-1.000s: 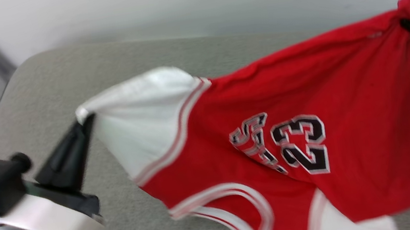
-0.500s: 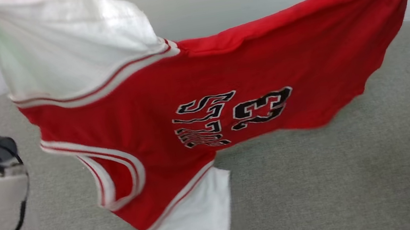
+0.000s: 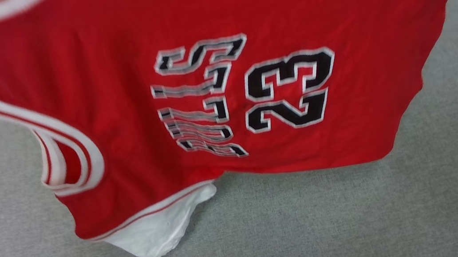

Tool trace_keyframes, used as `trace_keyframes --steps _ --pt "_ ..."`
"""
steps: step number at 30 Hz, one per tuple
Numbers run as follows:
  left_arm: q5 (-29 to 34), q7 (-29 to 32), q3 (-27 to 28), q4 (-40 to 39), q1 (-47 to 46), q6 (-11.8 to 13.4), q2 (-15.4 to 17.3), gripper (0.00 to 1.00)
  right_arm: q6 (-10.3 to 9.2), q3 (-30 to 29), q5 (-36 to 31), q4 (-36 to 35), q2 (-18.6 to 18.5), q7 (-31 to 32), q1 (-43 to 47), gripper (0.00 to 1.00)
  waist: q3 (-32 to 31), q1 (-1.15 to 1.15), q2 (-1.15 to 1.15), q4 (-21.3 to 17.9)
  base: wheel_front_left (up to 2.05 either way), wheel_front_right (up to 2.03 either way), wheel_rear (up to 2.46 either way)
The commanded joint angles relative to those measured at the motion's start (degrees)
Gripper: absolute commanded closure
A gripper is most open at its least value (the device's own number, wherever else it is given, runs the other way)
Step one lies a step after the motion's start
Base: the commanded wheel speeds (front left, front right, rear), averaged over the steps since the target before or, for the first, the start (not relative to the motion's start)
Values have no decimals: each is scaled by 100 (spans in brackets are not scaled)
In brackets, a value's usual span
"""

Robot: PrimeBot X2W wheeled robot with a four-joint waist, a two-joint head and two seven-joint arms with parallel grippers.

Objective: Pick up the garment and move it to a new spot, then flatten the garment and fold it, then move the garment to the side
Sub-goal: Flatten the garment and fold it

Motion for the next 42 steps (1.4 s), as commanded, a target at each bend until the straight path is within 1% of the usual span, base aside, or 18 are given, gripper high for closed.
trace_keyframes --steps 1,5,8,13,15,20,22,24,27,30,31,35,37,39,42 --pt "0 0 34 117 -238 -37 36 100 -2 23 -116 14 -56 -77 -198 100 271 0 0 -77 0 0 0" --pt "-21 44 -15 536 -984 -211 154 100 -2 102 -272 193 -21 -260 -707 100 774 0 0 -140 0 0 0" --pt "-110 63 -96 944 -1653 -462 226 100 -2 228 -434 399 -20 -429 -1208 100 1172 0 0 -160 0 0 0" --pt "-69 -43 -273 1845 -2882 -819 216 100 -3 432 -773 873 -36 -822 -2132 100 1829 0 0 -141 0 0 0" --pt "8 -120 -389 2253 -3394 -949 156 100 -3 460 -935 1162 0 -1011 -2527 100 2053 0 0 -126 0 0 0" --pt "249 -489 -639 3346 -4669 -1135 -97 100 -4 544 -1412 2059 44 -1556 -3541 100 2533 0 0 -44 0 0 0" --pt "344 -697 -733 3788 -5138 -1182 -253 100 -4 577 -1644 2400 93 -1798 -3914 100 2687 0 0 -5 0 0 0" --pt "417 -908 -834 4214 -5509 -1224 -418 100 -5 479 -1768 2809 231 -2005 -4227 100 2813 0 0 59 0 0 0" --pt "527 -1271 -964 4793 -5905 -1281 -614 100 -5 472 -1965 3306 337 -2321 -4603 100 2969 0 0 135 0 0 0" --pt "532 -1586 -1065 5315 -6042 -1327 -795 100 -5 558 -2149 3736 383 -2639 -4795 100 3087 0 0 196 0 0 0" --pt "509 -1679 -1078 5435 -6017 -1333 -836 100 -4 691 -2205 3863 383 -2714 -4798 100 3118 0 0 208 0 0 0" --pt "385 -2059 -1164 5806 -5537 -1382 -1031 100 -5 883 -2183 4273 427 -3077 -4528 100 3170 0 0 306 0 0 0" --pt "322 -2237 -1239 5904 -5159 -1398 -1131 100 -4 994 -2143 4442 444 -3245 -4298 100 3138 0 0 349 0 0 0" --pt "267 -2455 -1269 5923 -4678 -1407 -1223 100 -3 1237 -2094 4528 431 -3462 -4028 100 3072 0 0 381 0 0 0" --pt "145 -2684 -1278 5841 -3787 -1345 -1411 100 -4 1612 -1963 4675 318 -3724 -3464 100 2898 0 0 442 0 0 0"
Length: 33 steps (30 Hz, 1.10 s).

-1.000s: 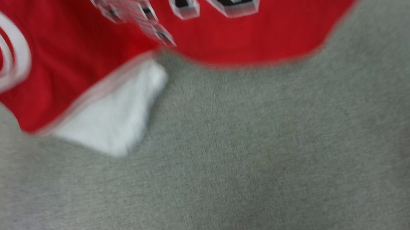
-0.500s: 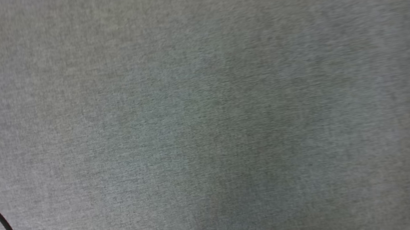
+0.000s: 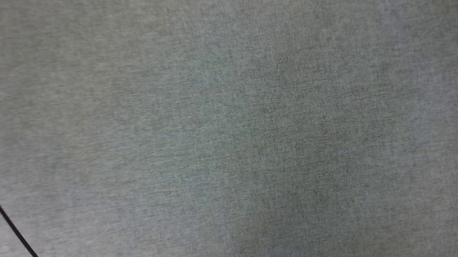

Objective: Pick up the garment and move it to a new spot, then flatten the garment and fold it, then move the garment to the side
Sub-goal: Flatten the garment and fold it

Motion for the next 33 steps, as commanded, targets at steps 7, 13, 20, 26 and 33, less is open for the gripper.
trace_keyframes --steps 7,13,20,26,33 --pt "-98 -210 -239 -619 2515 251 -359 100 -5 415 611 361 -296 -406 1566 100 -797 -1 0 194 0 0 0" --pt "-182 -88 -514 -1316 4494 546 -361 100 -5 755 1275 397 -616 -447 2875 100 -1520 -1 0 307 0 0 0" --pt "-346 257 -839 -1891 6386 754 -129 100 -5 916 1958 222 -1035 -226 4235 100 -2223 -1 0 382 0 0 0" --pt "-560 548 -867 -2499 7653 1015 246 100 -6 755 2423 -147 -1261 12 5241 100 -2708 -1 0 378 0 0 0" --pt "-843 1020 -894 -3259 8620 1207 647 100 -6 426 2729 -664 -1266 203 6193 100 -3098 -1 0 345 0 0 0"
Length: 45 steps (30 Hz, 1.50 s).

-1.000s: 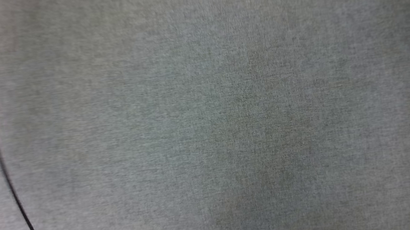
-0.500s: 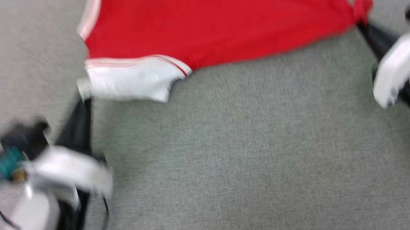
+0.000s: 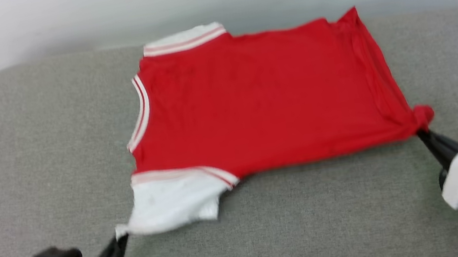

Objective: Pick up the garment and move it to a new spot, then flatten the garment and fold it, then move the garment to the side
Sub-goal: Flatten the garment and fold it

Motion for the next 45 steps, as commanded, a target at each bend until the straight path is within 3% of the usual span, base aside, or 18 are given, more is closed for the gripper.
trace_keyframes --steps 1,10,21,36,45 --pt "-72 141 -47 -220 299 70 126 100 -6 -140 67 -152 -38 108 363 100 -198 2 0 -26 0 0 0" --pt "-471 563 -219 -920 1296 265 298 100 -5 -702 351 -1046 -68 890 1832 100 -571 2 0 -126 0 0 0" --pt "-846 755 -290 -1130 1827 187 446 100 -5 -1453 310 -2085 292 1762 2942 100 -513 2 0 -245 0 0 0" --pt "-771 405 332 -1405 705 -29 552 100 -4 -1997 283 -3045 850 2463 2406 100 16 2 0 -400 0 0 0" --pt "-686 593 438 -829 -508 -97 431 100 -4 -1990 -161 -2857 1020 2928 1514 100 734 2 0 -433 0 0 0"
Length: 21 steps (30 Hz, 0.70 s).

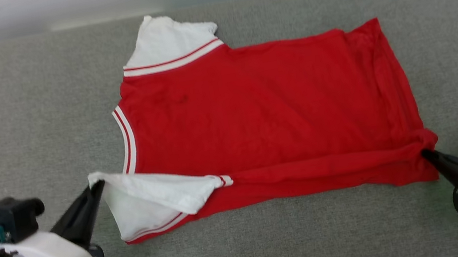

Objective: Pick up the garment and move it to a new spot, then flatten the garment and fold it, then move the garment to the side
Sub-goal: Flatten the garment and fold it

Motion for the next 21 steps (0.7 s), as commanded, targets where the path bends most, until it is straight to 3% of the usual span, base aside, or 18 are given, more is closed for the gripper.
trace_keyframes --steps 1,10,18,19,20,21 --pt "41 57 -8 122 -263 13 -59 100 -2 -37 -77 116 50 63 -215 100 279 -1 0 -12 0 0 0" --pt "313 307 -295 1033 -1297 -108 -300 100 -2 64 -463 683 112 173 -965 100 736 -1 0 -2 0 0 0" --pt "447 161 -555 1969 -1870 -306 -726 100 -3 166 -705 1173 179 165 -1364 100 793 -1 0 31 0 0 0" --pt "487 90 -573 2078 -1920 -302 -783 1 -3 156 -721 1213 198 169 -1365 100 777 -1 0 40 0 0 0" --pt "514 12 -587 2184 -1952 -301 -833 0 -3 137 -779 1220 204 122 -1372 73 754 -1 0 48 0 0 0" --pt "553 -71 -600 2280 -1980 -288 -873 0 -3 102 -821 1238 224 94 -1378 0 722 -1 0 46 0 0 0"
